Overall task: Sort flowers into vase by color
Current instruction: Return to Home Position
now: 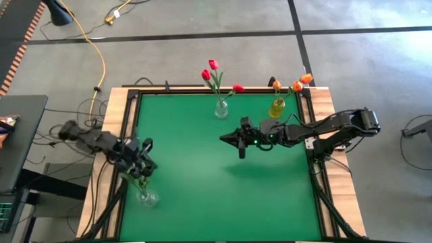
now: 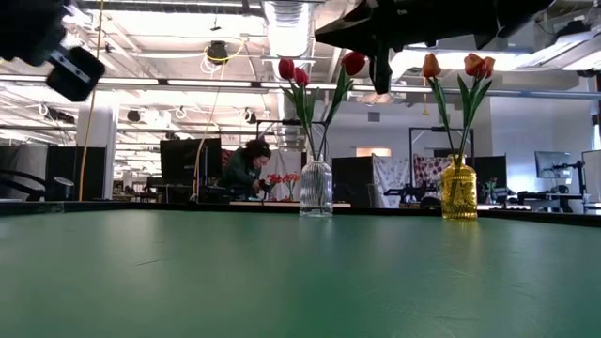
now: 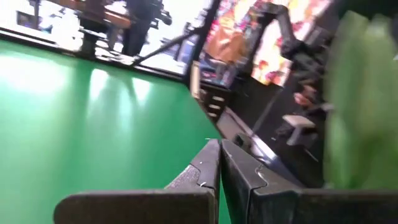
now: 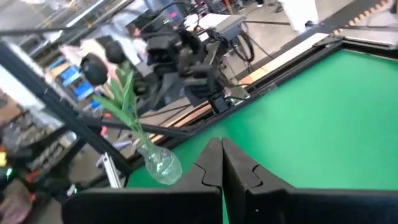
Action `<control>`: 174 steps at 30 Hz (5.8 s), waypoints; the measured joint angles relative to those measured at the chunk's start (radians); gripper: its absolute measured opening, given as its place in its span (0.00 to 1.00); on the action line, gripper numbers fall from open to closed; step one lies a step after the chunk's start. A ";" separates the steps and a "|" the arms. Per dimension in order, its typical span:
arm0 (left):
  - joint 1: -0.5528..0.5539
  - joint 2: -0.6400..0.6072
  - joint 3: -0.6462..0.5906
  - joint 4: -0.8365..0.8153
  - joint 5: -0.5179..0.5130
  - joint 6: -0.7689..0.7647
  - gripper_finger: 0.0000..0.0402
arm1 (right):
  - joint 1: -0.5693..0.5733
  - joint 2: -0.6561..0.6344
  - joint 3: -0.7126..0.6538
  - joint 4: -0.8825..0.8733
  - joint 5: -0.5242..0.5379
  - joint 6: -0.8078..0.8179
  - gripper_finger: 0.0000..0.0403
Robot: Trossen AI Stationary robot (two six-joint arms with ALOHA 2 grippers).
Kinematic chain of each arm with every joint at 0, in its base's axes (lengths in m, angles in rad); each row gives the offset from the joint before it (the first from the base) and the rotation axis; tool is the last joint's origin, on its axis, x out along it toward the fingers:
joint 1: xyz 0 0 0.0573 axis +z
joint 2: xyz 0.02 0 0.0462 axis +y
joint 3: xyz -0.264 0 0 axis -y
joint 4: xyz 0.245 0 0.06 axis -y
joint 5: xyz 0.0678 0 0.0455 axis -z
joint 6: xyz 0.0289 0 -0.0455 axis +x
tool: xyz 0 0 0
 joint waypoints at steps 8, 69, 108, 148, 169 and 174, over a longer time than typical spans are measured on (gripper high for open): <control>0.328 0.001 0.001 -0.001 0.105 0.079 0.00 | -0.017 0.000 0.000 0.000 -0.048 -0.210 0.05; 0.528 0.007 -0.101 0.070 -0.193 0.127 0.00 | -0.022 -0.388 -0.755 0.434 0.035 -0.355 0.05; 0.528 0.007 -0.100 0.071 -0.214 0.093 0.00 | -0.023 -1.310 -0.756 -0.496 0.043 -0.508 0.11; 0.526 0.007 -0.101 0.071 -0.214 0.094 0.00 | -0.023 -1.310 -0.756 -0.493 0.039 -0.507 0.12; 0.526 0.007 -0.101 0.071 -0.214 0.094 0.00 | -0.023 -1.310 -0.756 -0.493 0.039 -0.507 0.12; 0.526 0.007 -0.101 0.071 -0.214 0.094 0.00 | -0.023 -1.310 -0.756 -0.493 0.039 -0.507 0.12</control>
